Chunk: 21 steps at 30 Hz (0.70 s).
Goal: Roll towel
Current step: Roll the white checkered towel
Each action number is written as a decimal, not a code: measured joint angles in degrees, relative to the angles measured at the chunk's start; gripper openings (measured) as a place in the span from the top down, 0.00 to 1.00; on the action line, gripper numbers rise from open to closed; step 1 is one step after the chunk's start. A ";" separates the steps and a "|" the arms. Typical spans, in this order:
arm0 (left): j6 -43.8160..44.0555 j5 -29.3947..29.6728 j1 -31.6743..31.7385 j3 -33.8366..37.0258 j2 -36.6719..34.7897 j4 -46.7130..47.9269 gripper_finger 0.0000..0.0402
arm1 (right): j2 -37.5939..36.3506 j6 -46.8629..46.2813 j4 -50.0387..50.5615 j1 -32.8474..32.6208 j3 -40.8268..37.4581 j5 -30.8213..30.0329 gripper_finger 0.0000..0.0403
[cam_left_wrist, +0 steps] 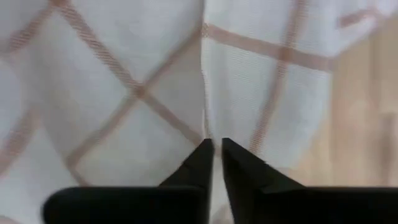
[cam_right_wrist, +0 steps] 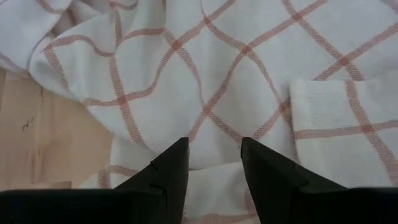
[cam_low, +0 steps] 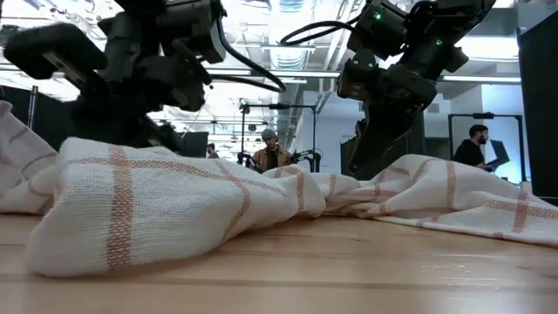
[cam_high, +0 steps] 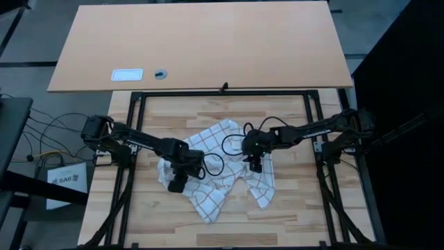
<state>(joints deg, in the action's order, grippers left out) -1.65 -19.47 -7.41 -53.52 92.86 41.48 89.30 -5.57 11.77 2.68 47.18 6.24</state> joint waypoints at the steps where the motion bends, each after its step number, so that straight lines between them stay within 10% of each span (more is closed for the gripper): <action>1: 0.33 0.00 -0.25 0.00 0.01 0.44 0.98 | 0.00 0.08 0.00 0.29 0.00 0.00 0.67; 15: 10.75 -0.47 -9.48 0.00 -5.00 5.00 1.00 | 0.00 2.74 1.79 1.61 -0.02 -0.02 0.67; 21: 11.16 18.58 -6.09 0.00 -5.21 -1.12 0.98 | 0.00 4.15 1.16 2.04 -0.02 -0.02 0.67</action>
<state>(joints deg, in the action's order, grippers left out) 9.51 -0.90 -13.50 -53.52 87.65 40.36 89.30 -1.42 12.93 4.71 47.16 6.22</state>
